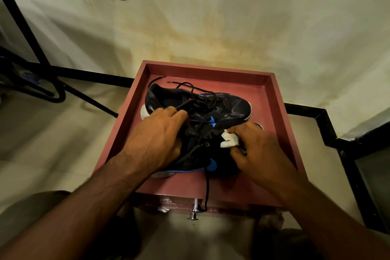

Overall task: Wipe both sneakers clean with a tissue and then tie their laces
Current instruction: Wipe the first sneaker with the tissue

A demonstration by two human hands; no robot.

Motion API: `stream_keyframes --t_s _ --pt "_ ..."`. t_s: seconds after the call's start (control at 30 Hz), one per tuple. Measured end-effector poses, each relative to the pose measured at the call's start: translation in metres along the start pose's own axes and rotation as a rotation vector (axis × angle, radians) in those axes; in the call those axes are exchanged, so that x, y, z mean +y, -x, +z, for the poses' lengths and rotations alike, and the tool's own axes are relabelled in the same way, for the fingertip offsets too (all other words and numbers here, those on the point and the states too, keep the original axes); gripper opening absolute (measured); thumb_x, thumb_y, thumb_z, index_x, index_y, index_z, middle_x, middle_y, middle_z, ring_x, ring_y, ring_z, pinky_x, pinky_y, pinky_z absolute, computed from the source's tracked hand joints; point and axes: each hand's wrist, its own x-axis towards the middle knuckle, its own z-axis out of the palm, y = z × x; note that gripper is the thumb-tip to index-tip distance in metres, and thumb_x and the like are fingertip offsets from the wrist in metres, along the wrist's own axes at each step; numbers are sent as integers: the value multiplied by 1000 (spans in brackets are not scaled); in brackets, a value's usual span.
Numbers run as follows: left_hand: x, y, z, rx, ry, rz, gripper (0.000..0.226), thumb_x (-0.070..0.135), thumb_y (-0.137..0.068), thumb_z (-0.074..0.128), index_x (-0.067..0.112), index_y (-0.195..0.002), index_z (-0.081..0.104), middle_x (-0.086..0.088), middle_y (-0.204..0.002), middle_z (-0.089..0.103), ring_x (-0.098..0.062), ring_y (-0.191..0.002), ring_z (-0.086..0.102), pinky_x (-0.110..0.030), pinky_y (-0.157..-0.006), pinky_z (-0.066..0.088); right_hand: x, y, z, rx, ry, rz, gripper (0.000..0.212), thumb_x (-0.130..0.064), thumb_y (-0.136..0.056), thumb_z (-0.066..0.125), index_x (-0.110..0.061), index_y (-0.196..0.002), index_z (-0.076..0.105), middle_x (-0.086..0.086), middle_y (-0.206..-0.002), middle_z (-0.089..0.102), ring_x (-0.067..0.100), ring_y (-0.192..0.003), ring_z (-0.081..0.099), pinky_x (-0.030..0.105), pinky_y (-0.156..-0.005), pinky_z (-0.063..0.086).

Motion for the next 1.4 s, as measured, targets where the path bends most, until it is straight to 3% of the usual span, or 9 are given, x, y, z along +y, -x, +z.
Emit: stream_keyframes --t_s 0.17,0.4,0.6,0.7,0.83,1.03,1.2,1.33,1.4 --pt "2 2 -4 -61 47 189 50 25 -88 55 33 -137 58 11 -130 62 -13 -115 58 -39 -100 50 -1 -2 -1 -19 17 16 26 -22 -92 68 -25 -118 68 -9 -109 62 9 -100 59 36 -87 54" --pt "14 9 -24 -135 536 299 34 1 -79 58 25 -96 75 15 -97 72 -6 -93 68 -20 -77 53 2 -3 0 -56 63 60 22 -20 -92 69 -21 -115 69 -10 -101 59 10 -95 56 27 -81 46" --pt "22 6 -5 147 282 183 31 30 -93 56 24 -123 65 10 -118 63 -13 -116 51 -28 -99 44 3 -3 1 -75 75 70 17 -24 -95 66 -20 -111 69 -8 -99 60 12 -94 56 26 -78 42" --pt "22 -3 1 -52 27 40 51 61 -97 48 29 -135 58 7 -130 63 -18 -125 51 -39 -105 44 2 -2 1 -64 92 62 13 -25 -95 65 -21 -107 68 -10 -95 58 12 -90 55 26 -73 39" --pt "27 -6 4 48 235 95 16 45 -98 58 31 -99 66 12 -98 68 -11 -97 60 -34 -87 50 0 -3 -2 -75 74 84 14 -25 -96 65 -22 -109 70 -11 -95 59 8 -87 55 22 -72 42" --pt "33 5 -7 -2 661 159 22 41 -99 63 24 -86 60 8 -73 61 -15 -71 61 -27 -61 50 1 -5 -9 -70 81 200 18 -19 -94 70 -24 -111 71 -5 -101 63 11 -88 59 27 -75 49" --pt "22 1 10 34 72 71 51 56 -95 56 24 -135 54 6 -133 56 -20 -127 44 -39 -106 43 0 -5 -8 20 56 182 11 -18 -94 68 -23 -103 72 -4 -95 65 14 -85 62 27 -68 47" --pt "20 -2 0 -106 -28 29 57 68 -95 45 26 -132 56 4 -129 63 -19 -120 56 -40 -102 48 6 -7 -10 151 -33 199 10 -19 -92 74 -25 -98 68 -5 -90 70 12 -78 68 38 -68 59" --pt "10 2 -9 -135 -63 16 66 78 -90 43 29 -133 54 5 -129 63 -18 -118 57 -40 -101 49 13 -11 -17 186 18 195 11 -16 -89 76 -24 -92 70 -6 -86 67 9 -75 64 27 -64 53"
